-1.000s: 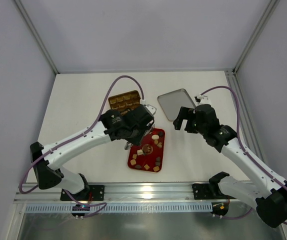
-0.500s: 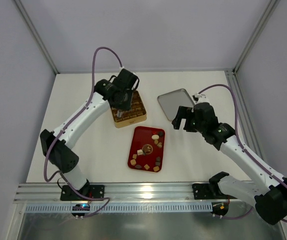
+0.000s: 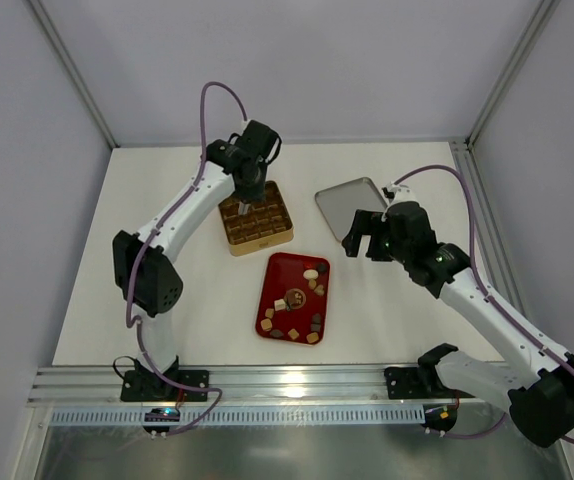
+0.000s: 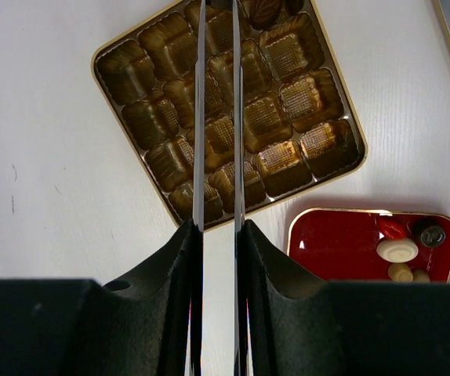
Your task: Pack the chocolate
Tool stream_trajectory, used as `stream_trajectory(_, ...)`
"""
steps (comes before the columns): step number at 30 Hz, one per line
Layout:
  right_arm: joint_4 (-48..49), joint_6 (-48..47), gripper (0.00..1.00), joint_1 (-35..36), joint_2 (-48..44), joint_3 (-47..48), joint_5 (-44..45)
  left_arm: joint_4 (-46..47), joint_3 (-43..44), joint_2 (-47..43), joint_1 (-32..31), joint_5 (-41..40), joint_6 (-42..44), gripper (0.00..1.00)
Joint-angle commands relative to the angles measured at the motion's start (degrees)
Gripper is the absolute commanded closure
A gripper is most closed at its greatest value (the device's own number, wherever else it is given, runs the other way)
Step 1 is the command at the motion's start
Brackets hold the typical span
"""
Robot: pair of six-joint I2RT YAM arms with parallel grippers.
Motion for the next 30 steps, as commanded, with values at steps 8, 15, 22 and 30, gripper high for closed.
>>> stream_trajectory(8,0.9,-0.53,0.0,0.13,0.06,1.85,-0.98,0.72,1.27,0.53,0.63,-1.07,1.64,0.78)
stream_trajectory(15,0.9,-0.36,0.0,0.13,0.06,1.68,-0.8,0.81,-0.93,0.0,0.63,-1.51,1.73,0.78)
stream_trajectory(22,0.9,-0.01,0.0,0.13,-0.11,1.42,-0.89,1.77,-3.66,-0.97,0.63,-1.33,1.82,0.77)
stream_trajectory(30,0.99,0.34,0.0,0.13,-0.29,1.06,-0.89,2.56,-4.45,-0.79,0.72,-1.6,2.17,0.73)
